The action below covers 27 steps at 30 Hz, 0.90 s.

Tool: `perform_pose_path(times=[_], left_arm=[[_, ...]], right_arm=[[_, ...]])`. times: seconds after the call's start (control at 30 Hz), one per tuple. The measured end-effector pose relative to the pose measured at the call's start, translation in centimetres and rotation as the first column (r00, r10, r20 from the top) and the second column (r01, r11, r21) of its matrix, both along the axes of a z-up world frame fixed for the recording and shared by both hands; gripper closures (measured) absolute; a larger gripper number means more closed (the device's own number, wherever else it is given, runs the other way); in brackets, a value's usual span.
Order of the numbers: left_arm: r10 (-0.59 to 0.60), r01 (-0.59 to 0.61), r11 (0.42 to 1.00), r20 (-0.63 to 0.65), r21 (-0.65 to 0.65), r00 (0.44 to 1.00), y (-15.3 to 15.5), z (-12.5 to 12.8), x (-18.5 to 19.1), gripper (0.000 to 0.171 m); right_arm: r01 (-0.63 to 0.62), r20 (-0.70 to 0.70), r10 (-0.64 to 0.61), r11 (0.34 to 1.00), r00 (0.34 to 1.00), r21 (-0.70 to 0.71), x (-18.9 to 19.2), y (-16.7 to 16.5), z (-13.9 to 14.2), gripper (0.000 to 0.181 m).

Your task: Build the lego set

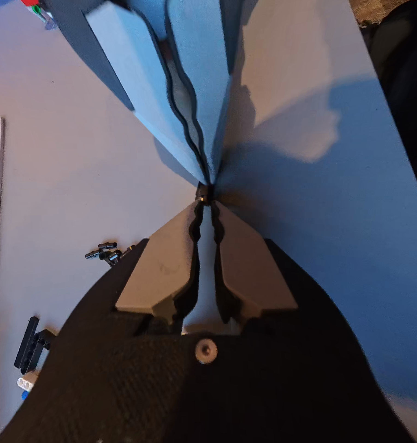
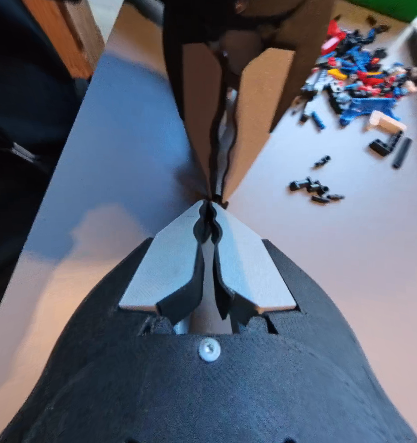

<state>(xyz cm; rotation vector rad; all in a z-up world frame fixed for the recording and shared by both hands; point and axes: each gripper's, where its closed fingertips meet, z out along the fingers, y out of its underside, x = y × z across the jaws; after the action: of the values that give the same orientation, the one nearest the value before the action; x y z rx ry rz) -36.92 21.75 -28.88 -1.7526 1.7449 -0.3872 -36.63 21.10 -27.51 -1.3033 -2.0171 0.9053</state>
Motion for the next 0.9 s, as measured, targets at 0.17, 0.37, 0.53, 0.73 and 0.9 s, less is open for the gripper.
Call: perform_pose_path(times=[0.17,0.37,0.53,0.73,0.9], left_arm=[[0.018,-0.017,1.0,0.023,-0.013,1.0,0.1,0.0,0.0,0.168],[0.05,-0.05,0.999,0.021,-0.01,0.999,0.2,0.0,-0.1,0.167],[0.059,-0.059,0.998,0.002,-0.016,0.998,0.2,0.0,-0.3,0.167],[0.07,-0.071,0.997,-0.019,-0.017,0.997,0.2,0.0,-0.1,0.168],[0.121,-0.122,0.991,-0.016,-0.049,0.992,0.3,0.0,-0.1,0.168]], right_arm=[[0.124,-0.088,-0.131,0.989,0.987,-0.087,0.9,2.5,1.6,0.181],[0.145,0.007,-0.146,0.977,0.989,-0.158,1.7,2.4,0.9,0.156],[0.125,0.096,-0.116,0.988,0.989,-0.087,1.9,0.8,-1.3,0.161],[0.127,0.08,-0.127,0.992,0.989,0.009,1.1,1.0,-1.5,0.173],[0.132,0.068,-0.133,0.991,0.989,0.021,1.1,1.2,-1.4,0.174]])
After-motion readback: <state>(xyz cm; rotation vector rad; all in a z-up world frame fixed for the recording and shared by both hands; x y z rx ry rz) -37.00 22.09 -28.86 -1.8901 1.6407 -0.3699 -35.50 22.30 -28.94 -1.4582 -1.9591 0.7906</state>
